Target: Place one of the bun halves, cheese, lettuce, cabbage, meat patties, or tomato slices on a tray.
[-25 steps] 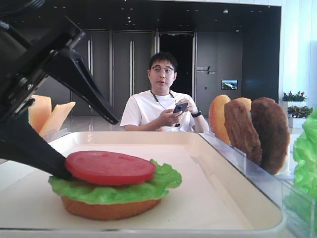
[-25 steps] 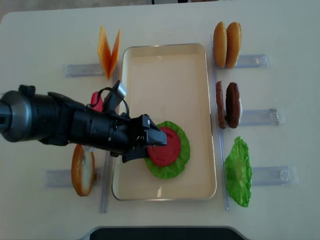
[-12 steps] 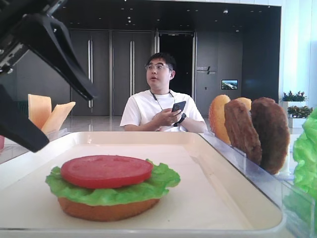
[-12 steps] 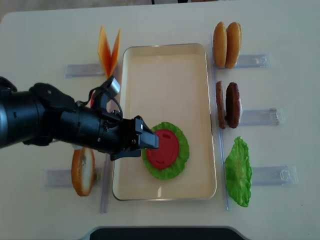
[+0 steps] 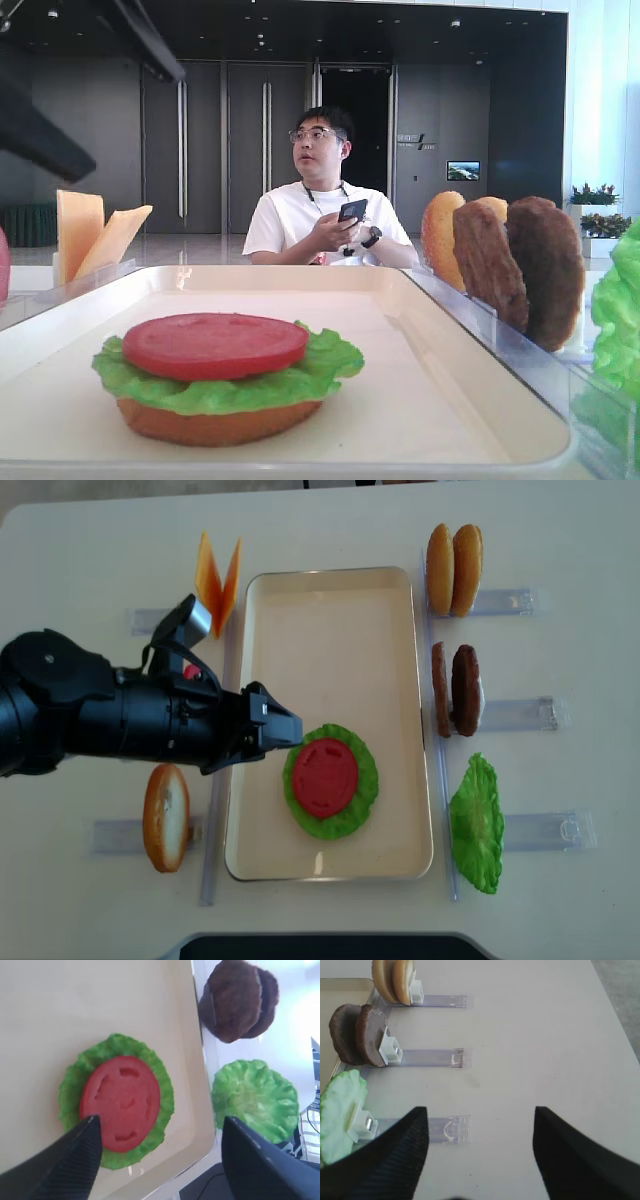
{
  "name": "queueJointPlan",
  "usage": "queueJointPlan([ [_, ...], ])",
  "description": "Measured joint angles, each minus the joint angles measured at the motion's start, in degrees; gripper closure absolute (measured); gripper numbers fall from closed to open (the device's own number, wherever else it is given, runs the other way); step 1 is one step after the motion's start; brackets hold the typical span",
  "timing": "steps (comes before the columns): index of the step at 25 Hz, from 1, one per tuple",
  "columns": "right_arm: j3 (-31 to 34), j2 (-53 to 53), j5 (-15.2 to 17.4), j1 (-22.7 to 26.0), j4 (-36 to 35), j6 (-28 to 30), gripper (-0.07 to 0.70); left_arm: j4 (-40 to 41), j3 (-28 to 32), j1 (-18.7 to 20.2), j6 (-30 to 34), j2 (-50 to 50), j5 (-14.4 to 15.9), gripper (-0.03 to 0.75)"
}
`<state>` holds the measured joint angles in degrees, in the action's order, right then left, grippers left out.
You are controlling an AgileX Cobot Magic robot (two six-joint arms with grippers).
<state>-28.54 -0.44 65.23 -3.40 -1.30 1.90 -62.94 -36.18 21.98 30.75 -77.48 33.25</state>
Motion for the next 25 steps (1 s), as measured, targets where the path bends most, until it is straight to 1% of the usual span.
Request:
queueJointPlan([
  [4,0.00,0.00,0.00,0.00,0.00,0.00,0.170,3.80,-4.25,0.00,-2.68,2.31,0.30,0.150],
  [6,0.00,0.00,0.00,0.00,0.00,0.00,0.170,8.71,-6.78,0.00,-5.75,3.06,0.93,0.150],
  [8,0.00,0.00,0.00,0.00,0.00,0.00,0.170,14.87,-9.03,0.00,-10.13,3.51,2.62,0.150],
  [13,0.00,0.00,0.00,0.00,0.00,0.00,0.170,34.93,-14.04,0.00,-22.05,3.51,8.16,0.150],
  [17,0.00,0.00,0.00,0.00,0.00,0.00,0.170,48.58,-17.35,0.00,-29.09,3.51,12.96,0.150],
  [20,0.00,0.00,0.00,0.00,0.00,0.00,0.170,56.37,-19.29,0.00,-33.47,3.51,16.30,0.150],
  [25,0.00,0.00,0.00,0.00,0.00,0.00,0.170,65.48,-21.83,0.00,-39.40,3.51,22.61,0.150],
])
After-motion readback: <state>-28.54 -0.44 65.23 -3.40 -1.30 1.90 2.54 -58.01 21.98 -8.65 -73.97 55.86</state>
